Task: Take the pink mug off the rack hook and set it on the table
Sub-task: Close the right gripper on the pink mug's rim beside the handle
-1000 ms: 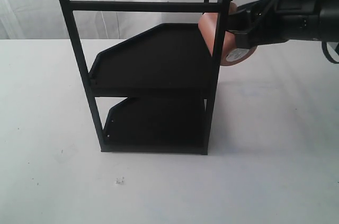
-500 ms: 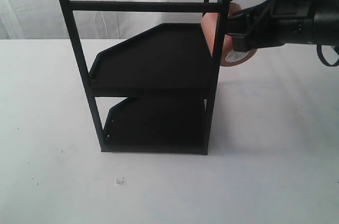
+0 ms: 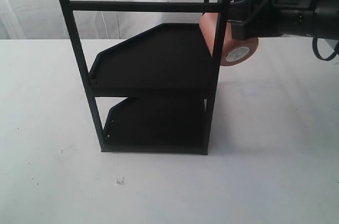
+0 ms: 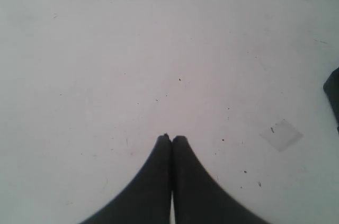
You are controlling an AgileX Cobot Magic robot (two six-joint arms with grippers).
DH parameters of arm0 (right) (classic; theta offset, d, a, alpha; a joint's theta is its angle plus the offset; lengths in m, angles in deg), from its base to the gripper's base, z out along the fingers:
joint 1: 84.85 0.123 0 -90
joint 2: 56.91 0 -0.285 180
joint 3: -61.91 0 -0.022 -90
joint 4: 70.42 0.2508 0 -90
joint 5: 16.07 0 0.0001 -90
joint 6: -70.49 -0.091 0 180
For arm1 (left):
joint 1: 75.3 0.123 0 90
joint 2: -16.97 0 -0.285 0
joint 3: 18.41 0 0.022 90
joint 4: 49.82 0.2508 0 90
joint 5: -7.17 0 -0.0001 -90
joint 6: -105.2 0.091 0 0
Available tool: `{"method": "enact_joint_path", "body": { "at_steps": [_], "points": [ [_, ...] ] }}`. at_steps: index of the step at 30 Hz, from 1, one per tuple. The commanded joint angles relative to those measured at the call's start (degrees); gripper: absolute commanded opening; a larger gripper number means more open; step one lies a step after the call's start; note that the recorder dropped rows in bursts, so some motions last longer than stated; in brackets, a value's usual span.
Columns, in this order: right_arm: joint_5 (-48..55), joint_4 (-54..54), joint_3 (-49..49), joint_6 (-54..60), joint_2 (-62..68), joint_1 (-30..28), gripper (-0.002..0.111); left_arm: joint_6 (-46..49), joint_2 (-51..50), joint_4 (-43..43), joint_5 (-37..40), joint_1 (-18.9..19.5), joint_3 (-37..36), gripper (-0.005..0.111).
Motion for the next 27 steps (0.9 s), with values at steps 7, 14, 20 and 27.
{"method": "enact_joint_path", "body": {
  "at_steps": [7,14,20,27],
  "points": [
    [-1.4,1.2,0.2,1.8,1.0,0.2,0.036,0.0,0.2,0.1,0.0,-0.4,-0.1,0.000],
    [-1.6,1.2,0.2,1.8,2.6,0.2,0.036,0.0,0.2,0.1,0.0,-0.4,-0.1,0.000],
    [-0.7,1.2,0.2,1.3,2.6,0.2,0.020,0.0,0.2,0.1,0.0,-0.4,-0.1,0.000],
    [-0.6,1.2,0.2,1.0,2.6,0.2,0.008,0.0,0.2,0.1,0.0,-0.4,-0.1,0.000]
  ]
}}
